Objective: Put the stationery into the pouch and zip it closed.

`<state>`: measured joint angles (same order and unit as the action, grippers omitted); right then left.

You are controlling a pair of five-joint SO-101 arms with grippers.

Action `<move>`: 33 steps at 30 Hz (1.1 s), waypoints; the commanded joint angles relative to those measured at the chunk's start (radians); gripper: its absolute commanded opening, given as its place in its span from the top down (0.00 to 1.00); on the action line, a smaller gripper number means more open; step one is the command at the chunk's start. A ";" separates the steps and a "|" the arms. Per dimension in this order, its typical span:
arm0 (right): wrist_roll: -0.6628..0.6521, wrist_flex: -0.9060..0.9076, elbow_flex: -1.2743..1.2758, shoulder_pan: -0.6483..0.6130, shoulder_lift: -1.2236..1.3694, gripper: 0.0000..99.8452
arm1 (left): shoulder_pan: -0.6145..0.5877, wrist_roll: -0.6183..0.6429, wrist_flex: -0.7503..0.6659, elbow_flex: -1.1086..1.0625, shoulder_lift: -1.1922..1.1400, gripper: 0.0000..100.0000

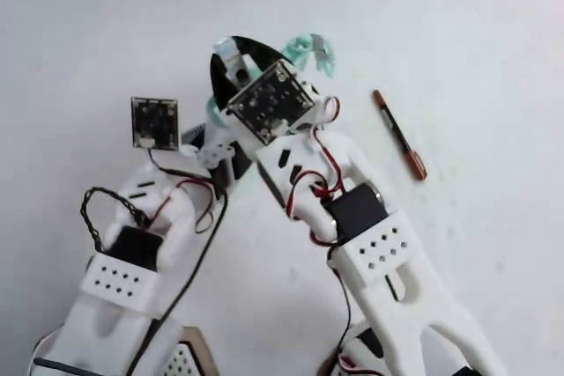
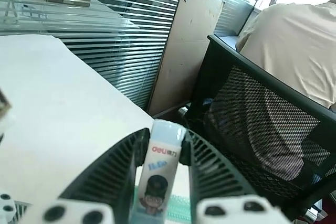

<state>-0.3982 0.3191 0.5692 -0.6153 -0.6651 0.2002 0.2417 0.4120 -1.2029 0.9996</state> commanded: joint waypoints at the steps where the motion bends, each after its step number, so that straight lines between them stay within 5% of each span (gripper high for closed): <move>1: -0.011 0.036 -0.012 0.016 -0.041 0.98 | -0.004 -0.011 -0.003 0.017 0.019 0.72; 20: -0.011 0.097 0.015 0.016 -0.127 0.98 | -0.035 -0.009 -0.003 0.023 0.019 0.72; 33: -0.011 -0.124 0.014 0.001 0.076 0.98 | -0.035 -0.009 -0.003 0.023 0.019 0.72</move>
<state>-0.3966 0.2286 0.5938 -0.6153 -0.6053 0.1741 0.2401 0.4120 -1.2029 0.9996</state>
